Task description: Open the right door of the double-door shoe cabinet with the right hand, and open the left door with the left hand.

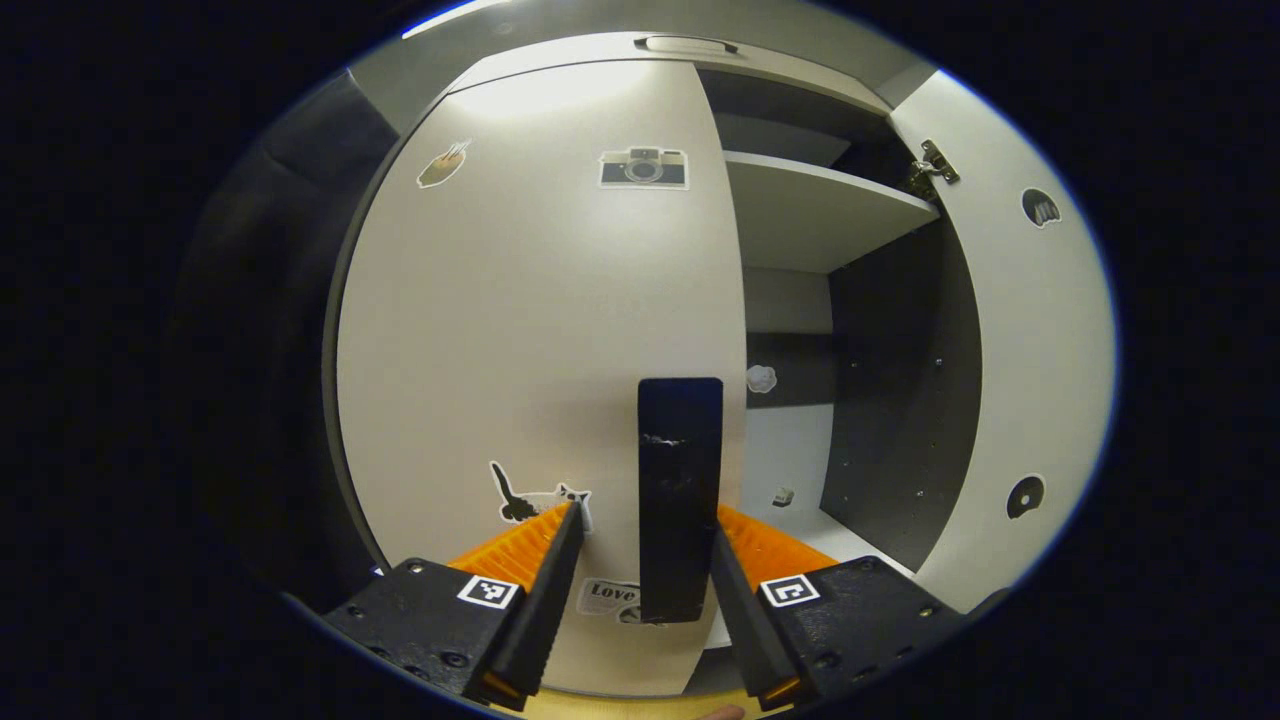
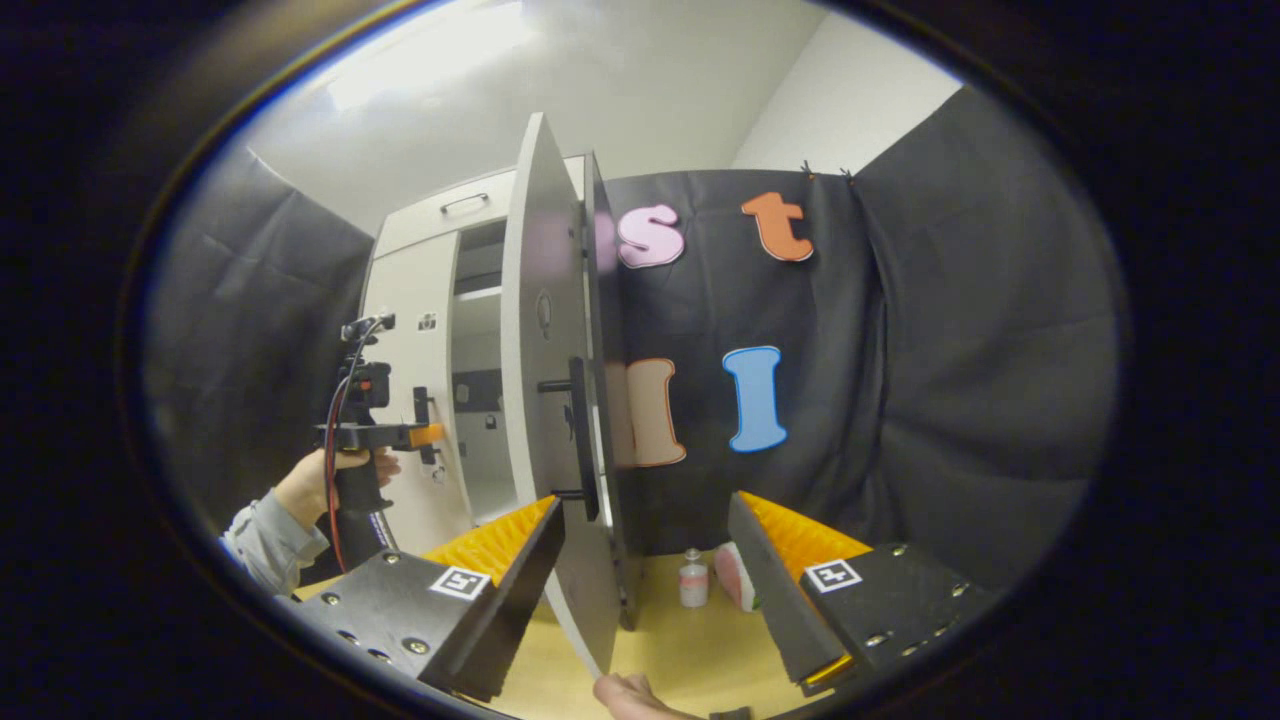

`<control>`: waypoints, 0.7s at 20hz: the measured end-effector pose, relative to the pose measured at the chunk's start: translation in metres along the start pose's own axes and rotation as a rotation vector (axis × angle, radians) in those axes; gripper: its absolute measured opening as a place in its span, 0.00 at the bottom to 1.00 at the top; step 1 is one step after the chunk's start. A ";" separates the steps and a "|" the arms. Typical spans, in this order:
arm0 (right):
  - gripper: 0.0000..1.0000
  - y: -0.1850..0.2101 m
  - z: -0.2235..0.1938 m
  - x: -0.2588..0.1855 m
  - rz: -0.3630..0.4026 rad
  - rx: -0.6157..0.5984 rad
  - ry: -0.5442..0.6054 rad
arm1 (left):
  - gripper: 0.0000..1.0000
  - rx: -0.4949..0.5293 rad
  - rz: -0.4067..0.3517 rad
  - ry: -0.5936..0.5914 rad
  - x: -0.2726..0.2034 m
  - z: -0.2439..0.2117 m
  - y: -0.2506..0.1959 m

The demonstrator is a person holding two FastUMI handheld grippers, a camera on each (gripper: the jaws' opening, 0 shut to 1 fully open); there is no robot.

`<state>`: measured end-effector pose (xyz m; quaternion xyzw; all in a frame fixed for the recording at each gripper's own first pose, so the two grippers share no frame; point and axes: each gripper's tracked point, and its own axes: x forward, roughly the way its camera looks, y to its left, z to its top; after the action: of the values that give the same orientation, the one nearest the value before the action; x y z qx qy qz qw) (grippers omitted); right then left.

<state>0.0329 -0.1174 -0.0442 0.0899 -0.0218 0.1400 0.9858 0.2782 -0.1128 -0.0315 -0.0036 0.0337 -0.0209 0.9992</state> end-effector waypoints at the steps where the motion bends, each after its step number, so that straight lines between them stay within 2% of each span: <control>1: 0.98 -0.001 -0.002 0.000 -0.004 0.001 0.005 | 0.66 0.000 -0.003 0.000 0.002 -0.001 -0.003; 2: 0.98 -0.001 -0.003 0.001 -0.007 0.002 0.011 | 0.63 0.002 -0.009 -0.007 0.002 0.000 -0.007; 5: 0.98 0.003 -0.008 -0.003 0.001 -0.001 0.024 | 0.36 0.057 -0.015 -0.011 0.003 -0.001 -0.012; 9: 0.99 0.010 -0.009 -0.003 0.021 0.011 0.033 | 0.25 0.007 -0.043 0.012 -0.001 -0.002 -0.012; 14: 0.99 0.016 -0.008 -0.005 0.024 0.020 0.032 | 0.15 0.002 -0.067 0.026 -0.007 -0.003 -0.012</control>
<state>0.0241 -0.1022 -0.0500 0.0973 -0.0056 0.1535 0.9833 0.2708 -0.1241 -0.0336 -0.0035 0.0464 -0.0543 0.9974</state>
